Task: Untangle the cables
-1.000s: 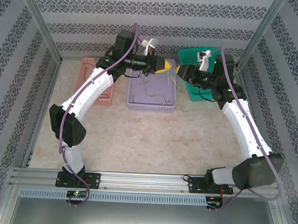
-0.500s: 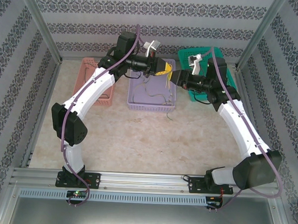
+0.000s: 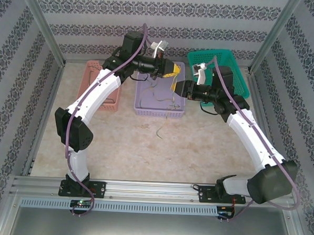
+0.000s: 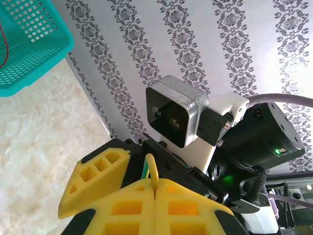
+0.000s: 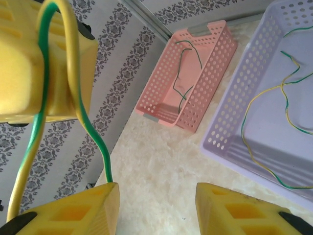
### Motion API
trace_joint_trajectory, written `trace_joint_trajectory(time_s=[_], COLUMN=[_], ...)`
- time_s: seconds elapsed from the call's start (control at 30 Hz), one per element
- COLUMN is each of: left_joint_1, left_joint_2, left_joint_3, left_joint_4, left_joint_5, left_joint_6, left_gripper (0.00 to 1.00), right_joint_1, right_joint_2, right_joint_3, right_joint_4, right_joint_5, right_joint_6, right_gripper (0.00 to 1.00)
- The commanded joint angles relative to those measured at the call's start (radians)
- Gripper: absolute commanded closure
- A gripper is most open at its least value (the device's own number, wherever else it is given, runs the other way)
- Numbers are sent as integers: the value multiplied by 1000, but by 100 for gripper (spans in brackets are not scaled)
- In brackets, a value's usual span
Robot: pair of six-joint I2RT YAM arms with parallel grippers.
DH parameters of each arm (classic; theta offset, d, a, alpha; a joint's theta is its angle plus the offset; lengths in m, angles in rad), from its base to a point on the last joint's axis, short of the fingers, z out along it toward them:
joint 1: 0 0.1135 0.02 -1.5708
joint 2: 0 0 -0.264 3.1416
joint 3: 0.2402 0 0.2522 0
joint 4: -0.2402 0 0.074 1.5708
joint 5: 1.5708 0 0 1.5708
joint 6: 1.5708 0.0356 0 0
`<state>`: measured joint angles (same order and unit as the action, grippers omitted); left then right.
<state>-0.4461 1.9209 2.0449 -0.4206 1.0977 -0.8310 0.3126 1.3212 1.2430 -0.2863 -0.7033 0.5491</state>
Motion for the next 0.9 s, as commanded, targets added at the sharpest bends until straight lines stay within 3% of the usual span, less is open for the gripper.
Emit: trace_joint_trajectory(time_s=[0.0, 0.33, 0.63, 0.77, 0.87], left_joint_1=[16, 23, 21, 20, 20], left_joint_2=[17, 34, 32, 16, -1], left_joint_3=[44, 66, 62, 41, 26], left_joint_4=[-37, -47, -41, -34, -53], left_joint_5=[-16, -18, -7, 1, 1], left_joint_6=[55, 57, 44, 36, 49], left_gripper=[100, 100, 100, 100, 100], right_joint_1=[17, 23, 39, 38, 27], right_joint_2=[-37, -66, 14, 70, 99], right_joint_3=[-21, -80, -31, 47, 95], right_joint_4=[18, 36, 99, 74, 27], right_joint_5=[22, -20, -19, 17, 66], right_joint_6=[-18, -7, 0, -34, -79], right_gripper=[54, 51, 50, 55, 69])
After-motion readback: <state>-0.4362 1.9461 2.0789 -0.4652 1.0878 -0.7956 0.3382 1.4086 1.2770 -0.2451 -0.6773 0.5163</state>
